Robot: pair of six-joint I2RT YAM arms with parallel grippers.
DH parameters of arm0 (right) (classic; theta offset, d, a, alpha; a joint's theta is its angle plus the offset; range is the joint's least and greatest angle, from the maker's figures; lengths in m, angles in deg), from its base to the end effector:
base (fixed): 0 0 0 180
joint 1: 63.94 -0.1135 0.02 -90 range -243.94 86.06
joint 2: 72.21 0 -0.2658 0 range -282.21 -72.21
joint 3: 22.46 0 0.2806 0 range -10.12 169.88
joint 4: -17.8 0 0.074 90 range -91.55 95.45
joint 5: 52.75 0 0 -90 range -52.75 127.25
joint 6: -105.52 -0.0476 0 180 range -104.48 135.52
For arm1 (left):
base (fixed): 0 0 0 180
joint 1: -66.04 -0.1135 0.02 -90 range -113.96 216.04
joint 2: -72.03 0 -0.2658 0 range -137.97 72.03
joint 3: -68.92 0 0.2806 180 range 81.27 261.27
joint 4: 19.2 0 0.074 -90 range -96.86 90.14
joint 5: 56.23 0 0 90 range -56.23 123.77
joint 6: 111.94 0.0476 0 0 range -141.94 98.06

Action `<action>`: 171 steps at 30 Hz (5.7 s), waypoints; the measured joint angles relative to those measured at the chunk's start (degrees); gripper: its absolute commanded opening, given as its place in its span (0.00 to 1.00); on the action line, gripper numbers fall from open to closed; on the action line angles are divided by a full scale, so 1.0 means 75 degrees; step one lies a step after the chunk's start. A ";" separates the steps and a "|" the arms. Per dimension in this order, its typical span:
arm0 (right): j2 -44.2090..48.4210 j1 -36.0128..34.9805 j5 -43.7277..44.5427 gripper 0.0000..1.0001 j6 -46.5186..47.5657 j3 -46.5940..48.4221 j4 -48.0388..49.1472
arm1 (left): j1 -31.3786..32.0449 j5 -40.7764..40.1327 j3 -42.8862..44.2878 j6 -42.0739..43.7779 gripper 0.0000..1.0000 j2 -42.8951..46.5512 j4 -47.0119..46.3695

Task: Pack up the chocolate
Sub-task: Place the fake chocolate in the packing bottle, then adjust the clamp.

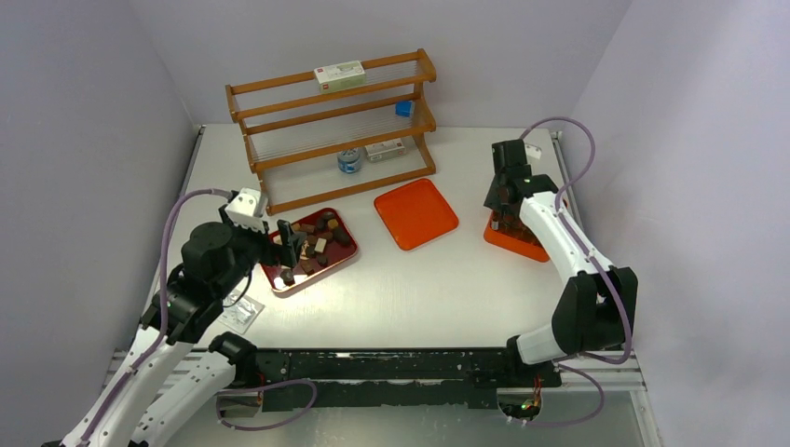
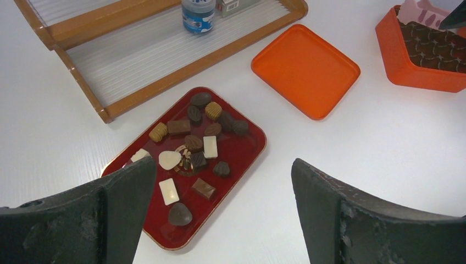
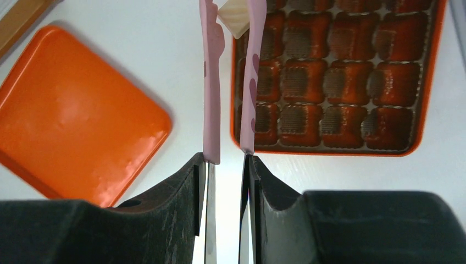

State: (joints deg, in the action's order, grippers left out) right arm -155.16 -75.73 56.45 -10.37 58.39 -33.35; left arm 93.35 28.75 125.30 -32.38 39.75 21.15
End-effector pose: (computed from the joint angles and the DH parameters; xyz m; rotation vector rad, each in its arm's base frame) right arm 0.3350 0.0539 0.2717 0.4336 2.3942 -0.1283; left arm 0.1512 -0.0734 0.3361 0.2134 1.8579 -0.3761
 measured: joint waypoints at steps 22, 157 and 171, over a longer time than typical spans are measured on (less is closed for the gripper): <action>-0.0621 0.0764 -0.0093 0.49 0.0029 -0.0102 0.0769 | 0.0154 0.0108 -0.0087 0.0067 0.97 -0.0061 -0.0073; 0.0863 -0.7481 -0.0329 0.40 -0.0361 -0.0670 0.1851 | 0.0172 0.0635 0.0481 -0.2014 0.88 -0.1714 -0.0096; -0.0755 -0.7198 -0.0291 0.41 0.0140 0.1309 0.0734 | 0.0172 -0.0294 0.0242 -0.0446 0.97 0.0219 -0.0038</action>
State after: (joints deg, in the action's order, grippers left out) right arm -160.82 -129.72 54.27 -9.32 68.21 -27.85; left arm 94.64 26.54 127.11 -35.72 41.39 20.87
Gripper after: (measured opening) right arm 0.418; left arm 0.973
